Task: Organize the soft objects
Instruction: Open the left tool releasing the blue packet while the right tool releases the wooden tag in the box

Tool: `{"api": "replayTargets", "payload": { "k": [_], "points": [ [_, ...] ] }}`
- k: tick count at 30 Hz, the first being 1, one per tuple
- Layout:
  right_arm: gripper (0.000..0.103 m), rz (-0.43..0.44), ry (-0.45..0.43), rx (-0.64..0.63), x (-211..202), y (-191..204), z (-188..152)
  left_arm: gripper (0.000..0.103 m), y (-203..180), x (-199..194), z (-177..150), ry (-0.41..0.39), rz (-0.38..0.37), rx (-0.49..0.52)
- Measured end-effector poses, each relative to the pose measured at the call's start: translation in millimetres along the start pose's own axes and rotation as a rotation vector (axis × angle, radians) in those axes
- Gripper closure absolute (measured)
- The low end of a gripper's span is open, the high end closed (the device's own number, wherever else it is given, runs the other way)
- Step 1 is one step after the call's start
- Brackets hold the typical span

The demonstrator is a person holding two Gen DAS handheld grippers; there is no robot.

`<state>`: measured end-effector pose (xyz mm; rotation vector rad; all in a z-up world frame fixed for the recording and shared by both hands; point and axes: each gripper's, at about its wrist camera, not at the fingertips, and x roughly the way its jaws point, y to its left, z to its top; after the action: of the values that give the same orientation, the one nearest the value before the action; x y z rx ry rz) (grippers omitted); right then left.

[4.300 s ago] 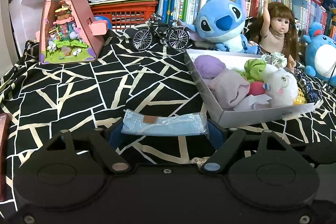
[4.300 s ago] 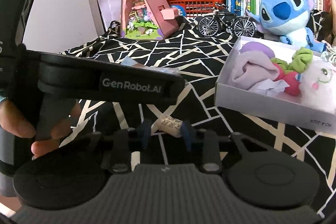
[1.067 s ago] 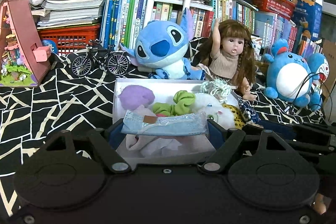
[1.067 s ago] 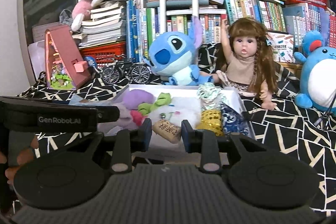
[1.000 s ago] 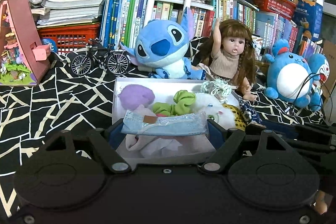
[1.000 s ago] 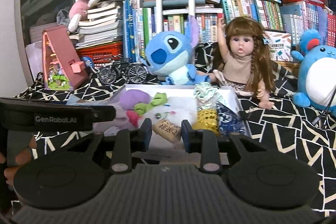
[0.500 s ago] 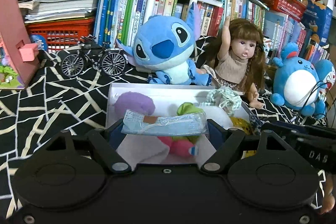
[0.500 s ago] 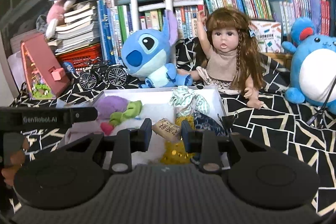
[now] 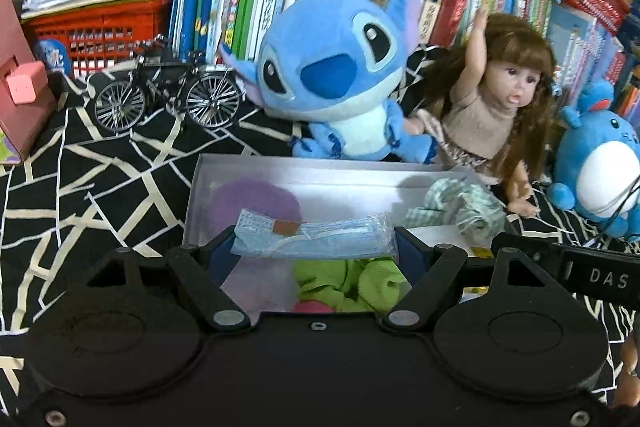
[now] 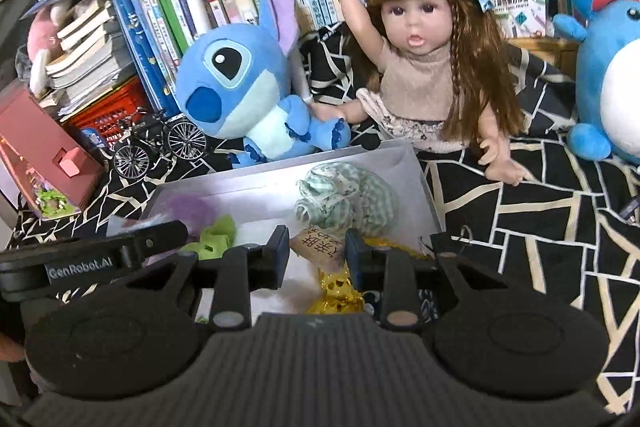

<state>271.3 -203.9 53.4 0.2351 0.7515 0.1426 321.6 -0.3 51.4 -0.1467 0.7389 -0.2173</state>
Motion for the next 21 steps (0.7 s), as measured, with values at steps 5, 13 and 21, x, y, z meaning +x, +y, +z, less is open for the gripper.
{"api": "replayTargets", "payload": {
  "k": [5,13,21],
  "points": [
    [0.067,0.004,0.017,0.023,12,0,0,0.024,3,13,-6,0.02,0.012,-0.009],
    [0.067,0.019,0.022,0.07,21,-6,-3,0.024,3,22,-11,0.025,0.024,-0.013],
    [0.067,0.024,0.032,0.095,28,-5,-10,0.024,6,29,-15,0.038,0.033,-0.022]
  ]
}}
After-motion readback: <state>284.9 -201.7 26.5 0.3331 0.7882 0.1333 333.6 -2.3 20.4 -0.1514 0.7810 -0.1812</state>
